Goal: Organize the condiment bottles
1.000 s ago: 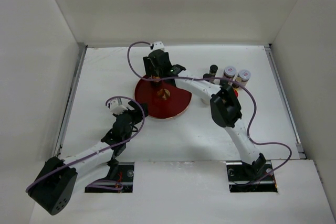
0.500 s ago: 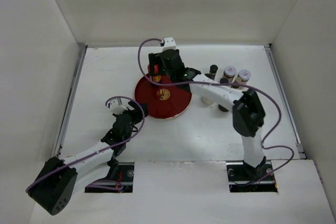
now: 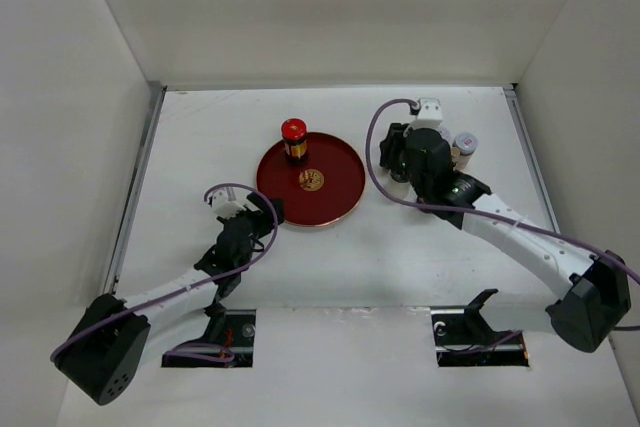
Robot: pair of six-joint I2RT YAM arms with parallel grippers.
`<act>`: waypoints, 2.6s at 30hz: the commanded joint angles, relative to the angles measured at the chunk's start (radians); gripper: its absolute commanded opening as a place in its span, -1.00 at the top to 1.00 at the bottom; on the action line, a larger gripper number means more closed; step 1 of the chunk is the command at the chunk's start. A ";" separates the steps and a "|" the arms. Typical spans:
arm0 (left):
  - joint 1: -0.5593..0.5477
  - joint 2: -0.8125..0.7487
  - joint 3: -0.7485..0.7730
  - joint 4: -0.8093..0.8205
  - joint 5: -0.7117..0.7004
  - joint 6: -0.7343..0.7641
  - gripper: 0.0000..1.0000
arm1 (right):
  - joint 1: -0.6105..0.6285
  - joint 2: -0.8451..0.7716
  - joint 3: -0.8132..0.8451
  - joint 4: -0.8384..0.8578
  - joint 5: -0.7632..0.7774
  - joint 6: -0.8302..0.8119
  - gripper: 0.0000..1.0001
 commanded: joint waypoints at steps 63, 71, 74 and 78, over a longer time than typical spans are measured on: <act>0.007 0.032 0.008 0.082 0.043 -0.006 -0.44 | -0.082 0.135 0.125 -0.160 0.063 -0.066 -0.03; 0.011 0.030 0.007 0.082 0.040 -0.008 -0.44 | 0.027 0.363 0.359 -0.106 0.022 -0.086 -0.01; 0.017 0.035 0.000 0.080 0.035 -0.009 -0.44 | 0.033 0.494 0.483 -0.088 -0.003 -0.094 0.00; 0.022 0.013 -0.003 0.076 0.037 -0.008 -0.44 | 0.036 0.661 0.652 -0.086 -0.012 -0.098 -0.01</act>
